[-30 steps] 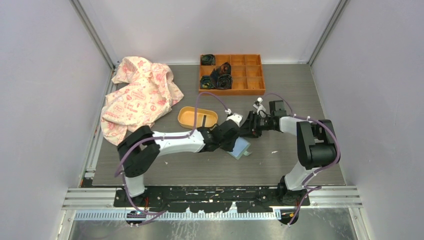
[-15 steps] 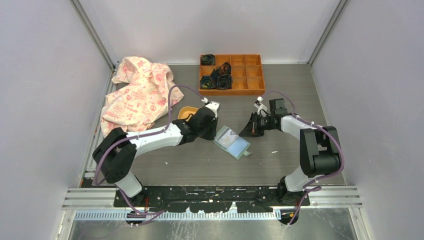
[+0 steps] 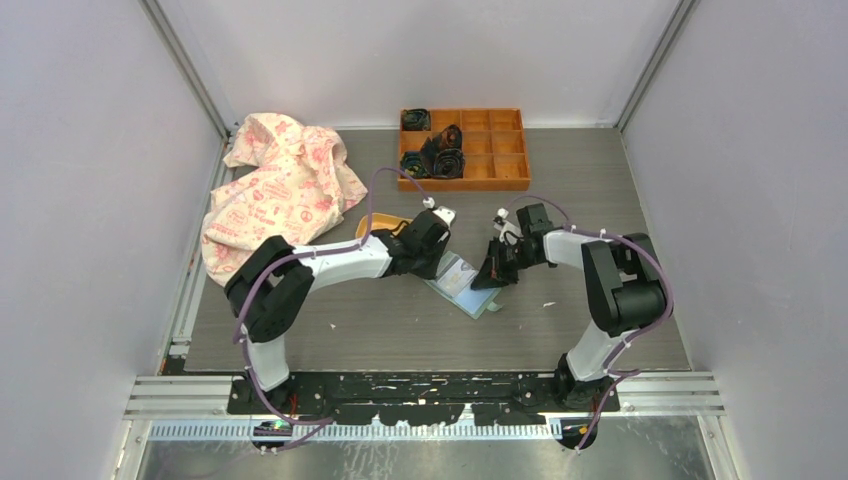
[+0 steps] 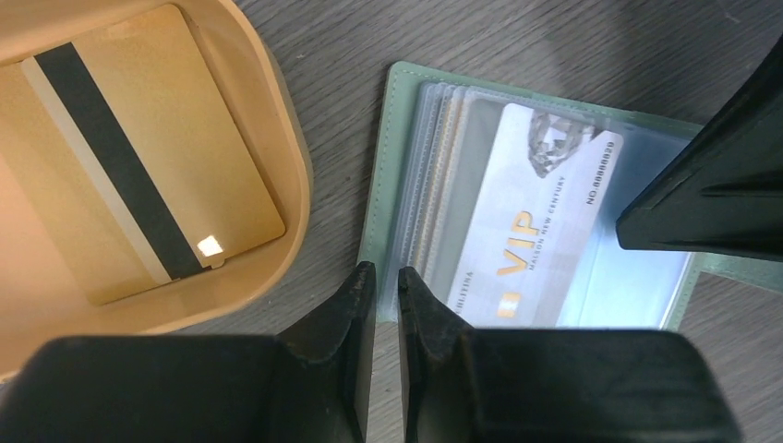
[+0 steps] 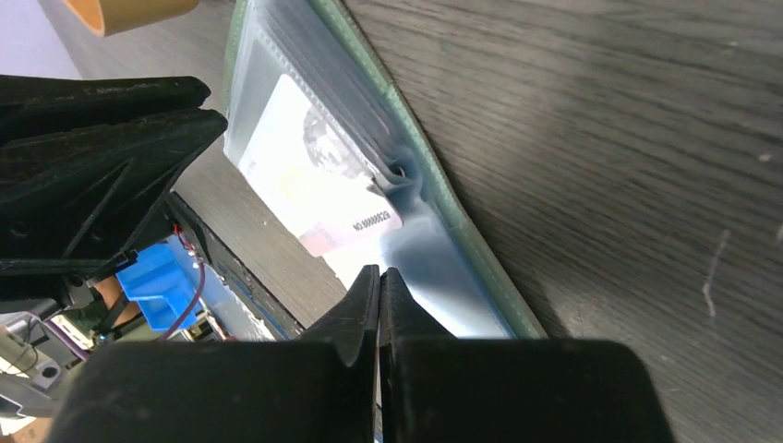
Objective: Put the credit cards into the card holder
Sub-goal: Insert the credit card into the card holder.
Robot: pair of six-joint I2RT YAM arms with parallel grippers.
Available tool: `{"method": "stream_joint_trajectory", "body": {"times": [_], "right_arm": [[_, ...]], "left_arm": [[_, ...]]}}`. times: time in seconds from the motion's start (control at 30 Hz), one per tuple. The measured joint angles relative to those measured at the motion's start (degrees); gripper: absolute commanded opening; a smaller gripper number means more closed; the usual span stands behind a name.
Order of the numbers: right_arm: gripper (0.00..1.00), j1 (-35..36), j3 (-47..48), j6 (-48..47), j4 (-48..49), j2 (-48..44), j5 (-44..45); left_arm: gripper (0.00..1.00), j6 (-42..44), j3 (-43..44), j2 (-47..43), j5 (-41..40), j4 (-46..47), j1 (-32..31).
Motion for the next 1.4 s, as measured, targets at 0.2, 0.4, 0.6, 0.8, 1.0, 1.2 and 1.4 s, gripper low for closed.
{"method": "stream_joint_trajectory", "body": {"times": [0.2, 0.4, 0.6, 0.8, 1.0, 1.2, 1.4], "right_arm": [[0.01, 2.05, 2.4, 1.2, -0.24, 2.49, 1.36], [0.01, 3.19, 5.57, 1.62, -1.51, 4.57, 1.53], [0.01, 3.34, 7.23, 1.53, -1.73, 4.61, 1.49], [0.01, 3.32, 8.83, -1.36, -4.0, 3.98, 1.01], [0.02, 1.84, 9.9, -9.75, -10.14, -5.11, 0.85], [0.25, 1.05, 9.88, -18.23, -11.15, -20.79, 2.16], [0.74, 1.05, 10.05, -28.2, -9.51, -30.67, 2.03]], "left_arm": [[0.14, 0.61, 0.35, 0.98, 0.22, -0.63, 0.11], [0.13, 1.07, 0.26, 1.38, 1.31, -0.63, 0.48], [0.13, 1.03, -0.39, 1.38, 2.6, -0.57, 0.55], [0.14, -0.24, -3.23, 0.04, 3.37, 0.35, 0.55], [0.18, -2.45, -11.28, -9.64, 3.69, 1.92, 0.48], [0.4, -4.24, -20.68, -25.44, 4.0, 7.32, 0.39], [0.8, -7.39, -32.5, -38.05, 2.91, 16.13, 0.72]]}}
